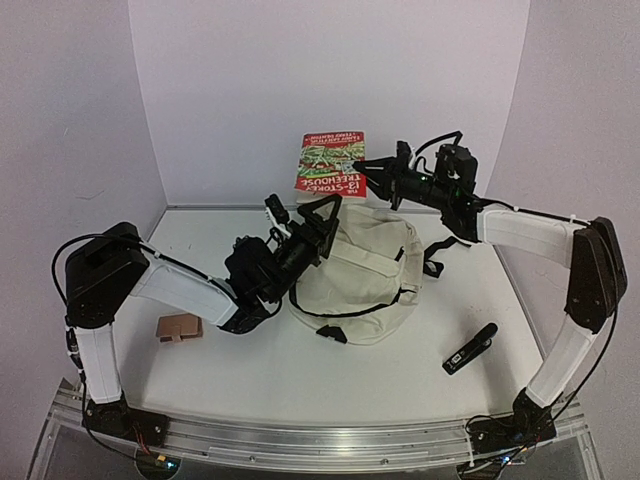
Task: Pack the student bag
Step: Pick up the book from the center of the board.
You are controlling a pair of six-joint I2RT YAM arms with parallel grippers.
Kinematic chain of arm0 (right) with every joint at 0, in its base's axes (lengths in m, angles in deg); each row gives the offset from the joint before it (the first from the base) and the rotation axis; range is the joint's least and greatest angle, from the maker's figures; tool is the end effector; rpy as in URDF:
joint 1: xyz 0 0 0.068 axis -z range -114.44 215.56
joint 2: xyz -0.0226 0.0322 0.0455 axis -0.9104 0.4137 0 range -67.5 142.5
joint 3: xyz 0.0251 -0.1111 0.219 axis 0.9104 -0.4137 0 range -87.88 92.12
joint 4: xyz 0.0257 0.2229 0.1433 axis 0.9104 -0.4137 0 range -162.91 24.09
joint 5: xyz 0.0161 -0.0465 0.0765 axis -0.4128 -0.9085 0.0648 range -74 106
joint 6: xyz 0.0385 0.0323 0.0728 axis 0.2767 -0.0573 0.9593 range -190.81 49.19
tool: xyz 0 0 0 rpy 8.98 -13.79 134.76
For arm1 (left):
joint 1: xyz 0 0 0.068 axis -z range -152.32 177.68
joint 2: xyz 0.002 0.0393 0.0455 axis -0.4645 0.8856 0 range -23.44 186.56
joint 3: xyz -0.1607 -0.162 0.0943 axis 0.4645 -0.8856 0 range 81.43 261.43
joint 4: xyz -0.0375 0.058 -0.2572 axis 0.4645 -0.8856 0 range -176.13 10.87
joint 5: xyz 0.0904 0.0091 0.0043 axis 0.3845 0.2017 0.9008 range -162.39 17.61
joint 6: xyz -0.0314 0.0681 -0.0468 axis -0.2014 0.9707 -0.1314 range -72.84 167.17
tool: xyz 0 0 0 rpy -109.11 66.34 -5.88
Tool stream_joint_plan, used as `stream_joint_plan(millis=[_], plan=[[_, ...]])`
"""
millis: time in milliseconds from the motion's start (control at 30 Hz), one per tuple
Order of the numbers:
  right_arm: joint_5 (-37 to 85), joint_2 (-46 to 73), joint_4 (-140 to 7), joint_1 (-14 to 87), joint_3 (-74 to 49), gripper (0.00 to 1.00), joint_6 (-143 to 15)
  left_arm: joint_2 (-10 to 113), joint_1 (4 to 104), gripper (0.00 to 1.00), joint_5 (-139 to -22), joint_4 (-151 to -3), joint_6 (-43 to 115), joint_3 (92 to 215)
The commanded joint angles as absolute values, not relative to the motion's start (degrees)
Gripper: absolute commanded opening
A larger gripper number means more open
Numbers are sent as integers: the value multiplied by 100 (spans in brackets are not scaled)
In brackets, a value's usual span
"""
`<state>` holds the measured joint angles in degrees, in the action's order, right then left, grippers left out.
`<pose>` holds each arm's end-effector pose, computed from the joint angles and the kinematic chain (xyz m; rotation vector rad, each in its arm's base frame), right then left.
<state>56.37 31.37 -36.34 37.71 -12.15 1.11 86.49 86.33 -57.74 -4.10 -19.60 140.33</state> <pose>0.3680 0.2520 0.3196 -0.0105 1.8178 1.8369 0.2468 -0.3671 0.2406 -0.3594 1.3177 -1.7545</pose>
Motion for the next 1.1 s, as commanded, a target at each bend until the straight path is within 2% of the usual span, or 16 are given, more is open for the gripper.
stream_joint_plan(millis=[0, 167, 333, 400, 467, 533, 633, 733, 867, 1067], plan=[[5738, 2746, -2756, 3654, -1295, 0, 188, 8627, 8549, 87, -5776, 697, -2058, 14250], [5721, 2752, -2696, 3592, -1444, 0, 161, 8532, 8488, 78, -5736, 695, -1867, 14243], [5708, 2770, -2621, 3546, -1556, 0, 117, 8499, 8428, 62, -5662, 698, -1895, 14182], [5729, 2773, -2612, 3542, -1597, 0, 64, 8468, 8408, 51, -5667, 695, -1842, 14137], [5787, 2769, -2616, 3541, -1607, 4, -21, 8448, 8402, 33, -5704, 692, -1769, 14107], [5902, 2747, -2652, 3543, -1607, 28, -142, 8439, 8395, 18, -5744, 696, -1750, 14065], [6129, 2641, -2913, 3581, -1624, 67, -411, 8361, 8378, 4, -5804, 693, -1754, 13883], [6399, 2526, -3449, 3760, -1645, 87, -793, 8136, 8366, 0, -5952, 630, -1692, 13535], [6891, 2324, -4260, 4243, -1668, 98, -1442, 7501, 8345, 0, -6492, -239, -1549, 13036], [7243, 2043, -7748, 4435, -1077, 98, -4728, 6409, 8332, 0, -8174, -2878, -802, 13136]])
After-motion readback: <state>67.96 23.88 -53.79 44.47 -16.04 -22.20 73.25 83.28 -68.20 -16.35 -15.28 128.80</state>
